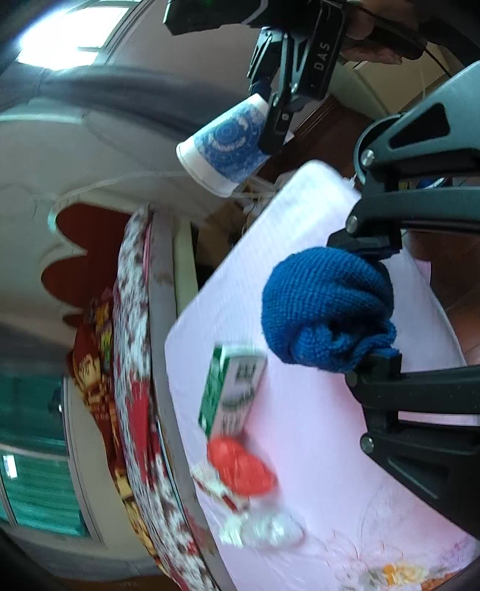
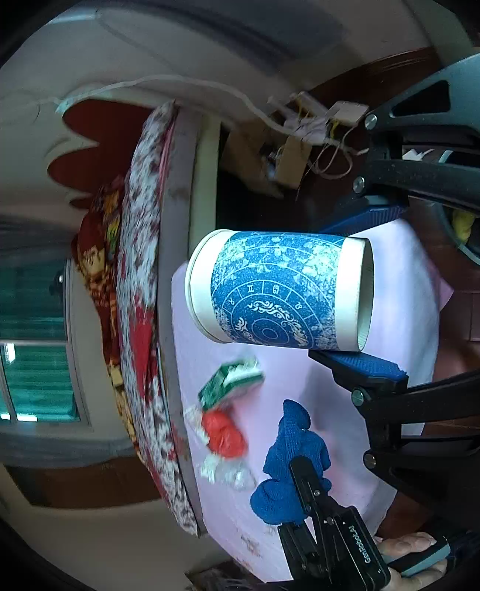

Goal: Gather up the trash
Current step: 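Carry the blue cloth and blue cup over the black bin and open both grippers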

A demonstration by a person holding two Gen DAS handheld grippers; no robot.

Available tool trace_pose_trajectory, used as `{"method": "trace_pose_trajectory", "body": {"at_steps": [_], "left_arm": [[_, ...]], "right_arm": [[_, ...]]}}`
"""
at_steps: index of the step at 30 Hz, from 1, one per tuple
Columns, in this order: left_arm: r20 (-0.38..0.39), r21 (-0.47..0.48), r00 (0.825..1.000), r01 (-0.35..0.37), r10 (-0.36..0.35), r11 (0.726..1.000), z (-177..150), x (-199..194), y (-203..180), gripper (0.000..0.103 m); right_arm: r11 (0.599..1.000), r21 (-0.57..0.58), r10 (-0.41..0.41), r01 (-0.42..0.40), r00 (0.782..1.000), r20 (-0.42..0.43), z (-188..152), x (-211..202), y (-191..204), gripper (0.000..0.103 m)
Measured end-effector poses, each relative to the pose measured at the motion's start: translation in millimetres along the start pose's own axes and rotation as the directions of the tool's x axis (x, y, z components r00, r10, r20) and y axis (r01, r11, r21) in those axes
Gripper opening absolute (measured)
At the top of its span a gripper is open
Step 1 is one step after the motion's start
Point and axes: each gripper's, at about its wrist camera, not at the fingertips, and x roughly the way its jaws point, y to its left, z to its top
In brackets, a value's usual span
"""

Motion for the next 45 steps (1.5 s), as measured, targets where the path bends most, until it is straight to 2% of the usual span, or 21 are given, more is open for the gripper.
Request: {"method": "trace_pose_trajectory", "body": {"at_steps": [8,15,22,33,40,45], "left_arm": [[-0.027,0.084,0.994,0.106,-0.104,0.991,-0.7,10.0,-60.0,0.035],[-0.081,0.145,0.980,0.191,-0.180,0.971,-12.5,22.4,-106.6,0.035],[-0.153,0.197,0.961,0.259,-0.231,0.946,-32.3,39.2,-147.9,0.035],[-0.295,0.222,0.915,0.347,-0.277,0.911,-70.6,73.3,-199.1,0.035],[-0.381,0.216,0.885,0.367,-0.268,0.905,-95.4,95.3,-214.5,0.035],[-0.429,0.201,0.865,0.370,-0.258,0.907,-110.0,107.0,-218.8,0.035]], "right_arm": [[0.995,0.058,-0.087,0.087,0.996,-0.004,-25.7,-30.4,-51.9,0.060],[0.982,0.104,-0.148,0.156,0.986,-0.078,-71.6,-41.0,-99.3,0.060],[0.974,0.109,-0.182,0.199,0.972,-0.146,-113.8,-45.0,-129.6,0.060],[0.969,0.125,-0.172,0.211,0.948,-0.268,-184.0,-40.8,-173.4,0.060],[0.974,0.140,-0.120,0.180,0.926,-0.359,-225.0,-22.4,-189.3,0.060],[0.977,0.141,-0.095,0.162,0.914,-0.395,-238.2,-11.7,-194.2,0.060]]}}
